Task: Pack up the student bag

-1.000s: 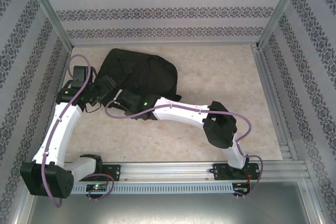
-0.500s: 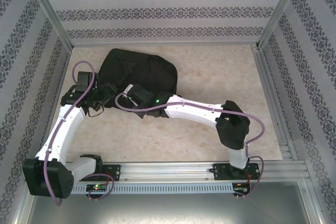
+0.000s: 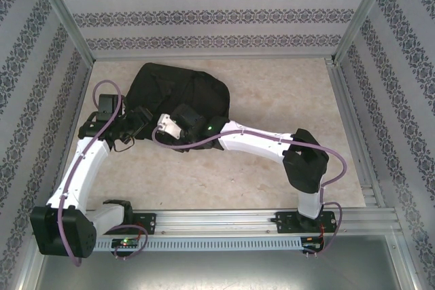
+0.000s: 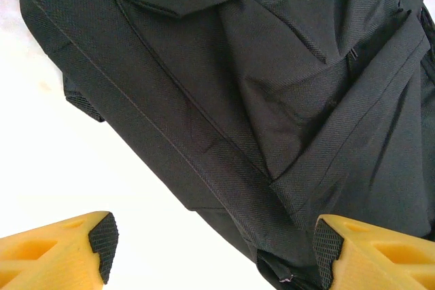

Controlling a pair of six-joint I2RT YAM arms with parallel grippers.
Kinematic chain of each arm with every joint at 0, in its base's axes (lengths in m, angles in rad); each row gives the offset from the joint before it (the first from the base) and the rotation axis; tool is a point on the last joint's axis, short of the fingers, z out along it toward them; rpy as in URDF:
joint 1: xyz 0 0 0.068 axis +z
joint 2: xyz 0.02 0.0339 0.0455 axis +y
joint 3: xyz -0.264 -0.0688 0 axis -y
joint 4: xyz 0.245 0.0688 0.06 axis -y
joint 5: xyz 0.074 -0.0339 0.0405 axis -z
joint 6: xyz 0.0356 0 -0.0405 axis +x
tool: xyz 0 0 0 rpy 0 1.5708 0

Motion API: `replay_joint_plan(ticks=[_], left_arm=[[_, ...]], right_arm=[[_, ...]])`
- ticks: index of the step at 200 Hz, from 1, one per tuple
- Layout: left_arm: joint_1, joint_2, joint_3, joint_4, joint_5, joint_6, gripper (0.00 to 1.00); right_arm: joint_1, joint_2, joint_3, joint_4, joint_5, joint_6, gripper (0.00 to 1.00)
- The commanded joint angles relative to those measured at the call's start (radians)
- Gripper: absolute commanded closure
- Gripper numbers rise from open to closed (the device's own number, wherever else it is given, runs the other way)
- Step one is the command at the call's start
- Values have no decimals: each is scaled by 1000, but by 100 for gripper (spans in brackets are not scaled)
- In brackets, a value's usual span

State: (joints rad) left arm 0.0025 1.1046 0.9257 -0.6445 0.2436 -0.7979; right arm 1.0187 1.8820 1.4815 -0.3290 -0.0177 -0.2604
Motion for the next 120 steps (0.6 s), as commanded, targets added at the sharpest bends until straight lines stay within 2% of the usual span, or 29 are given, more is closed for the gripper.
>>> replay_joint_plan(ticks=[1,42,120], left_arm=[[22,-15,-13,35,19,-5,22],[36,-8,-18,56,42,-8,22],[45,-2,-25,76,67,-11,22]], right_arm=[[0,4,-48,111,-32,-201,55],[-18,26,-103,237,-47,-297,58],[-49,82,-40,214,-33,-259,66]])
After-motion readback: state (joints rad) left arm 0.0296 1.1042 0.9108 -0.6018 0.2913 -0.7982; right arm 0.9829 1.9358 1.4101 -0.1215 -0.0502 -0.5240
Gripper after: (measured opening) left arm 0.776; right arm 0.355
